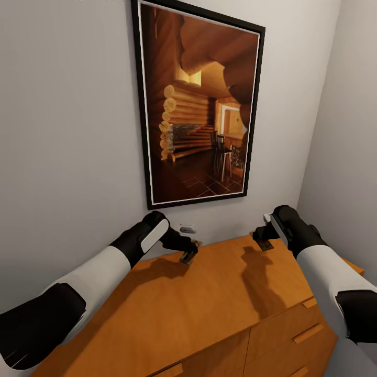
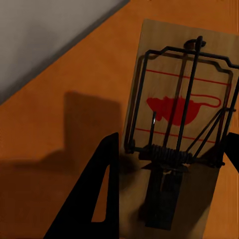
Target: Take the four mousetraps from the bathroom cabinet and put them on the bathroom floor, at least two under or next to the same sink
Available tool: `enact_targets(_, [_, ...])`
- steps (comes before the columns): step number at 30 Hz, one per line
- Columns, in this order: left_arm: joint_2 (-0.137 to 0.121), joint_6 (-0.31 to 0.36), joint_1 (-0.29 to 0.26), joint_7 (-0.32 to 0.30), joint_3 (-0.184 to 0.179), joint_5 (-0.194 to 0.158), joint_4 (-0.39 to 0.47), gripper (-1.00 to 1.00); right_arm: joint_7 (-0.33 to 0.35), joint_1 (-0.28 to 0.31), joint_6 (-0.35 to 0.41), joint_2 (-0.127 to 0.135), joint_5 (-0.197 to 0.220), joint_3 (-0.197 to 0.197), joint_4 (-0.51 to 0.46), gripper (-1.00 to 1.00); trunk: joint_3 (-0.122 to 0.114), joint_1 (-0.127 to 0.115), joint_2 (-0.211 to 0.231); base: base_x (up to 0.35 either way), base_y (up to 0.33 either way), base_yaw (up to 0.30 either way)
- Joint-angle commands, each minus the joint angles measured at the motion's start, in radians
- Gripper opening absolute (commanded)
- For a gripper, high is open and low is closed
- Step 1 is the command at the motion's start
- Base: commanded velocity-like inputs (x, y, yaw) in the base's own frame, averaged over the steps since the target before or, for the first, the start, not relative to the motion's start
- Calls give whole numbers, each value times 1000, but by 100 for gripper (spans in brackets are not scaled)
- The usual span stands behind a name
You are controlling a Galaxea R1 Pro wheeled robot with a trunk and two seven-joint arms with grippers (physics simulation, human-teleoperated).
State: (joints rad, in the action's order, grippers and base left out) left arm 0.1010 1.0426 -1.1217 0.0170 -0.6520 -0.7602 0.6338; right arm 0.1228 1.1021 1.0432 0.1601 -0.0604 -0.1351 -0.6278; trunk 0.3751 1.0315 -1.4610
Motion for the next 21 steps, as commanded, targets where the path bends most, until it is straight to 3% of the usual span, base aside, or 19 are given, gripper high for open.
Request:
enact_targets(1, [0, 2, -1, 4, -3, -1, 1, -100, 6, 1, 4, 1, -4, -5, -1, -100, 1, 0, -1, -26, -5, 0])
enact_targets(16, [0, 2, -1, 4, -8, -1, 12, -100, 8, 1, 4, 1, -5, -5, -1, -100, 1, 0, -1, -252, -114, 0])
enact_targets(21, [0, 2, -1, 4, -9, -1, 13, -100, 8, 1, 4, 2, -6, -5, -1, -100, 1, 0, -1, -75, -28, 0])
